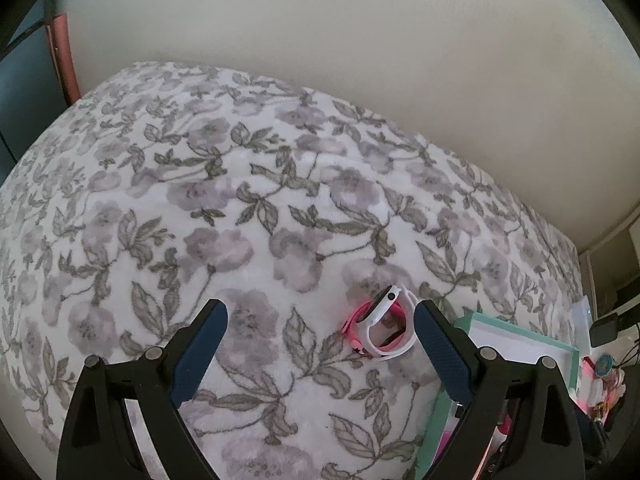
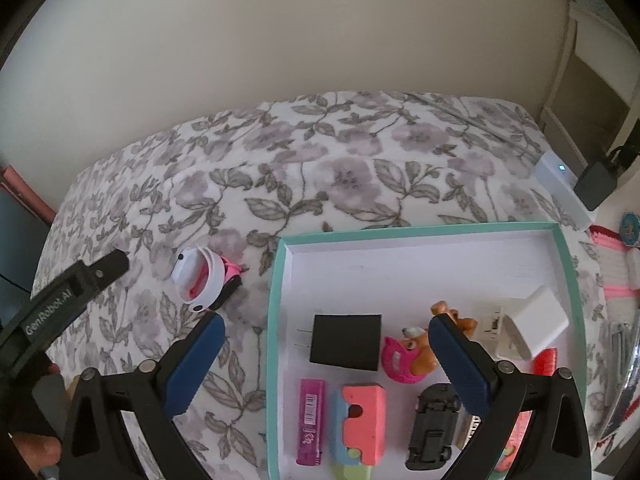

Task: Organize rigid objects
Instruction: 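Move both grippers back from the tray toward the white-pink toy watch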

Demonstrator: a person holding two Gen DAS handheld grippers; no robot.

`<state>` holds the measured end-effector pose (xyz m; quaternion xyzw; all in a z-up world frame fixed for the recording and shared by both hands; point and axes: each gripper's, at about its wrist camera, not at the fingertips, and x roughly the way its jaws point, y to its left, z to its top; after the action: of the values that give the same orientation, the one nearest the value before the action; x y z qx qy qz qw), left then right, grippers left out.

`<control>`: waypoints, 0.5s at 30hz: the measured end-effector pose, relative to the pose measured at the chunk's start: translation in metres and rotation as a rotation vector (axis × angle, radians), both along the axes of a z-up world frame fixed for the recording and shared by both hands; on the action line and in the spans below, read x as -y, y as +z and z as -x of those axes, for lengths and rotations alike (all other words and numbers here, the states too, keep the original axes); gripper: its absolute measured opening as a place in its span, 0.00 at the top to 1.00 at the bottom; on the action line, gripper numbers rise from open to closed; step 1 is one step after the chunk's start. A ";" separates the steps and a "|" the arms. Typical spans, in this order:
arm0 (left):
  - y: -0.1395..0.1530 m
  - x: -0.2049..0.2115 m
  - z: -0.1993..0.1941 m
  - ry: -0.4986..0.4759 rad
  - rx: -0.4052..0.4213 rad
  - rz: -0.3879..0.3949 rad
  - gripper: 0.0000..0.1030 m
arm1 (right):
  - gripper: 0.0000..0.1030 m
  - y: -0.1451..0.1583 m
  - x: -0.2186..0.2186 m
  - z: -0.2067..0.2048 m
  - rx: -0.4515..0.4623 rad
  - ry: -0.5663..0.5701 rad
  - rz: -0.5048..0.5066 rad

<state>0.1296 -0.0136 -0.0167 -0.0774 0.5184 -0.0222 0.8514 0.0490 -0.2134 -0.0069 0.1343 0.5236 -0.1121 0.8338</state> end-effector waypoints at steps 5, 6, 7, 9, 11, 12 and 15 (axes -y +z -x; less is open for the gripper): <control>-0.020 0.011 -0.005 -0.039 -0.045 -0.002 0.08 | 0.00 -0.008 -0.002 -0.009 -0.010 -0.003 -0.016; -0.025 0.016 -0.007 -0.052 -0.056 -0.007 0.08 | 0.00 -0.009 -0.002 -0.011 -0.010 -0.003 -0.018; -0.028 0.018 -0.008 -0.060 -0.059 -0.005 0.08 | 0.00 -0.011 -0.001 -0.013 -0.010 -0.003 -0.021; -0.033 0.023 -0.012 -0.075 -0.067 0.005 0.08 | 0.00 -0.012 0.001 -0.016 -0.006 -0.011 -0.026; -0.037 0.028 -0.015 -0.094 -0.076 0.005 0.08 | 0.00 -0.014 0.004 -0.020 -0.004 -0.021 -0.029; -0.039 0.032 -0.016 -0.104 -0.082 0.000 0.08 | 0.00 -0.015 0.007 -0.021 -0.002 -0.026 -0.032; -0.045 0.041 -0.019 -0.133 -0.090 -0.004 0.08 | 0.00 -0.017 0.014 -0.024 0.007 -0.047 -0.036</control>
<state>0.1489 -0.0547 -0.0615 -0.0422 0.5602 -0.0740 0.8239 0.0729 -0.2273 -0.0236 0.1620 0.5194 -0.1217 0.8302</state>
